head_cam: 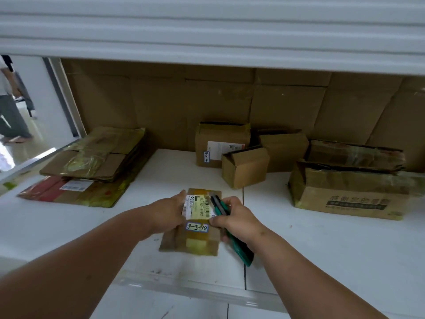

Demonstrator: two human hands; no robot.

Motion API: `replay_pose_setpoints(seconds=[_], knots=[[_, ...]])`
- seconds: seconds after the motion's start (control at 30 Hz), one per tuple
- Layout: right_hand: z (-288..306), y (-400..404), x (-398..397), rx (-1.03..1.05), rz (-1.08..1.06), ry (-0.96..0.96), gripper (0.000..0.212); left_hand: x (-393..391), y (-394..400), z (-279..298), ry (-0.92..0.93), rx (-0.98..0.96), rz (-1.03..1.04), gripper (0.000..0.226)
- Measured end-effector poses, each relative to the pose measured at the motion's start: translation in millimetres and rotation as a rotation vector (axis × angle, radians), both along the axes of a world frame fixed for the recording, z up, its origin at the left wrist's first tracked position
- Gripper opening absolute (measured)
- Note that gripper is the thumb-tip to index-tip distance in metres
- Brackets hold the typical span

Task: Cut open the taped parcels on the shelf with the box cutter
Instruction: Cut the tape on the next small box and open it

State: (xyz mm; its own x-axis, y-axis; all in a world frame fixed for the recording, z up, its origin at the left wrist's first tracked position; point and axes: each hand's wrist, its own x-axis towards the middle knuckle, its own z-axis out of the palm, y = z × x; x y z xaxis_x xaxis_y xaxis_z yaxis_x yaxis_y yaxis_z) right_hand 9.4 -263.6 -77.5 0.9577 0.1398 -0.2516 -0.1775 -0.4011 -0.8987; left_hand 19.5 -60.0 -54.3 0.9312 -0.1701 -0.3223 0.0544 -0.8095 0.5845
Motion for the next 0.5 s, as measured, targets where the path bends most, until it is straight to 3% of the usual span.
replay_pose_setpoints(seconds=[0.17, 0.3, 0.4, 0.5], knots=[[5, -1, 3, -0.049, 0.066, 0.011, 0.027, -8, 9, -2, 0.019, -0.057, -0.053, 0.076], [10, -4, 8, -0.196, 0.038, -0.061, 0.023, -7, 11, -3, -0.093, 0.176, -0.177, 0.083], [17, -4, 13, -0.342, 0.011, -0.11, 0.032, -3, 13, -2, -0.146, 0.258, -0.324, 0.1], [25, 0, 16, -0.472, 0.065, -0.117, 0.049, 4, 14, 0, -0.088, 0.281, -0.356, 0.116]])
